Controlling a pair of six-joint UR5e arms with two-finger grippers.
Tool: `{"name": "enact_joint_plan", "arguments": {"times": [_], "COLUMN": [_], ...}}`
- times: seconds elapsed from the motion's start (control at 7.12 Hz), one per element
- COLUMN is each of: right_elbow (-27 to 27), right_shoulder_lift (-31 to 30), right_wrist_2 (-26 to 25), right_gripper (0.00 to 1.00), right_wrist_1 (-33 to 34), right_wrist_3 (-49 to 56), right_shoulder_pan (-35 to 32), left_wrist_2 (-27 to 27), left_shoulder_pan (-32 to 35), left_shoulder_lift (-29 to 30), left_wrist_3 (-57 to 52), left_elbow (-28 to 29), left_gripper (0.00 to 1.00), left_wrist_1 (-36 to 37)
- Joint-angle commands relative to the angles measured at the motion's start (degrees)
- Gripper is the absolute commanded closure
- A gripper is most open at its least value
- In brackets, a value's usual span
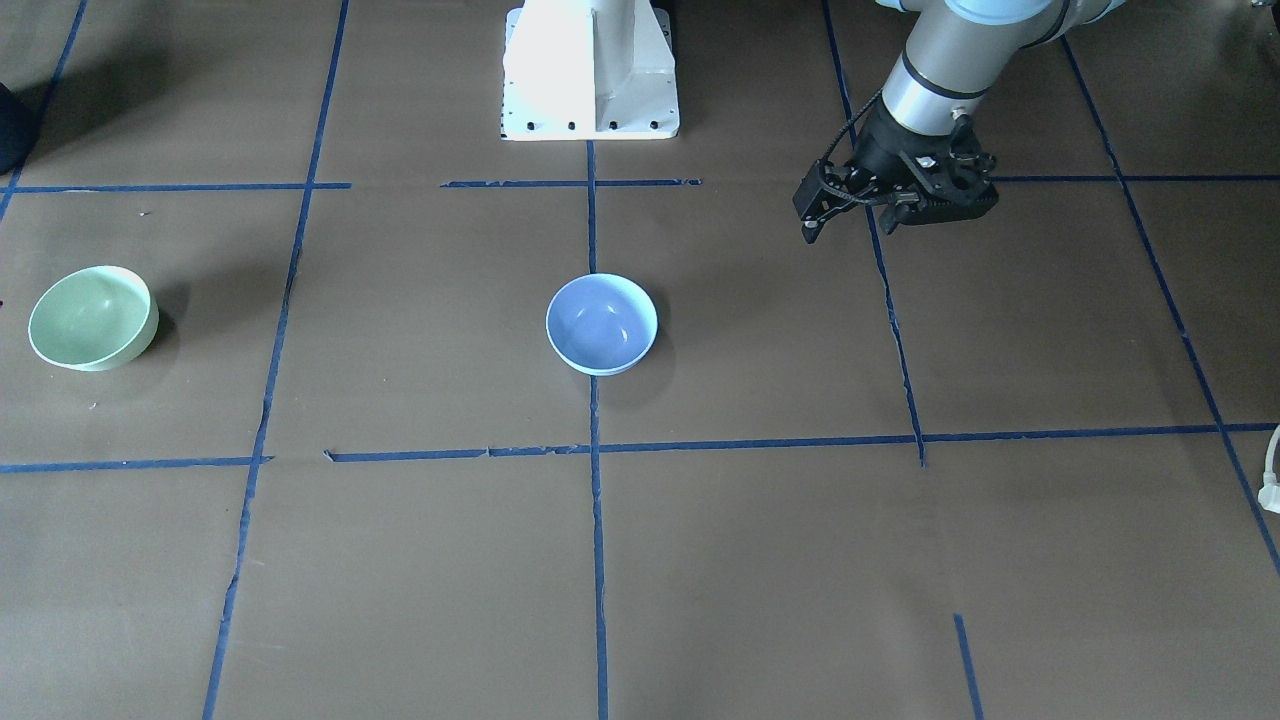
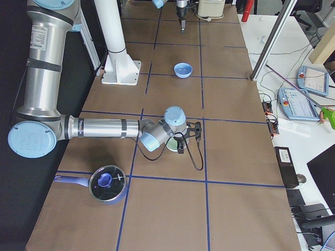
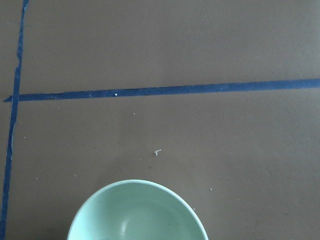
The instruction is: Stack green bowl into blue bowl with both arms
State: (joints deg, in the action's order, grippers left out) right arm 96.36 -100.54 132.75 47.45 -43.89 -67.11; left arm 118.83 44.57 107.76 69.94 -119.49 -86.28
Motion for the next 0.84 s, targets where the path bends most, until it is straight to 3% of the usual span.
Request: {"name": "enact_joint_plan", "arguments": {"times": [0.0,0.28,0.42,0.56,0.7], "right_elbow": [-2.65,-6.00,-6.36,-6.36,-6.45], "right_shoulder_lift": [-1.06,-0.45,-0.45,-0.45,-0.45], "right_wrist_2": [-0.74,-1.18,-2.57,-2.67,-2.94], "right_gripper": [0.00,0.01,0.11,0.60,0.92], "right_wrist_1": [-1.65,-1.66,-1.66,-2.00,-2.79], "right_wrist_3": [-2.43,-2.61,-2.69,-2.52,-2.61], "right_shoulder_pan": [3.82,5.15,5.59,5.59,5.59], "left_wrist_2": [0.00,0.00,0.00,0.08,0.08], "left_shoulder_pan": [0.52,0.52,0.52,0.43,0.52], "left_shoulder_lift": [-0.53,-0.62,-0.70,-1.31,-1.84], "left_wrist_3": [-0.07,-0.07,-0.07,-0.07,-0.07], "left_elbow": [-0.13,-0.13,-0.22,-0.31,-0.31], "left_gripper": [0.00,0.00,0.00,0.00,0.00], "left_wrist_1": [-0.03,-0.12,-0.12,-0.20,-0.29]}}
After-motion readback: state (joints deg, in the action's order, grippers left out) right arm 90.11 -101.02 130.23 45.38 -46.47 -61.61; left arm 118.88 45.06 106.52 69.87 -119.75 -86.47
